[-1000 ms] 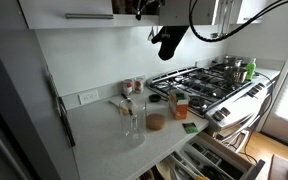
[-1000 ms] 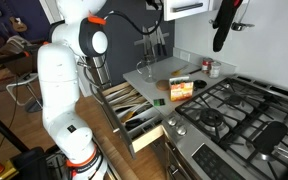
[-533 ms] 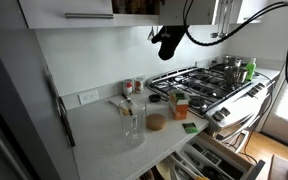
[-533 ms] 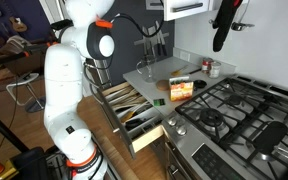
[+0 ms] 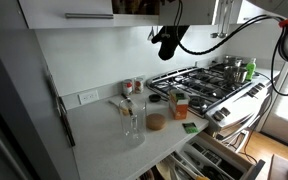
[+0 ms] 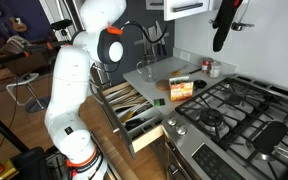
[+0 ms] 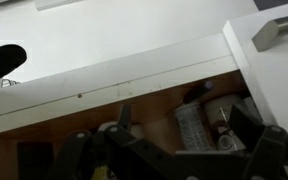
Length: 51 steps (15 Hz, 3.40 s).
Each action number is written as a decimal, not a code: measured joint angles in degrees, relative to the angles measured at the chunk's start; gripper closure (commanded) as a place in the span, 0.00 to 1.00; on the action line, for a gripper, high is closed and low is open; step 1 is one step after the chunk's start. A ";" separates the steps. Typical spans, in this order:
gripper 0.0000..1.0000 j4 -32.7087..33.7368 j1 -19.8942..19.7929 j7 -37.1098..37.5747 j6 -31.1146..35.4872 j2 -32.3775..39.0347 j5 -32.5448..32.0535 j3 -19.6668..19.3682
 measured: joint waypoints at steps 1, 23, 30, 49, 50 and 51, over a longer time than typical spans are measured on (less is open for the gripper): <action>0.00 0.39 -0.39 0.22 0.61 0.40 0.32 0.02; 0.00 2.12 -2.43 -10.80 8.04 5.39 1.93 2.80; 0.00 2.73 -2.49 -10.36 8.52 6.03 1.82 2.60; 0.00 3.34 -1.26 -17.96 11.16 6.55 -0.62 0.89; 0.00 3.37 -1.23 -18.89 11.69 6.55 -0.62 0.90; 0.00 3.41 -1.23 -19.68 12.23 6.54 -0.62 0.90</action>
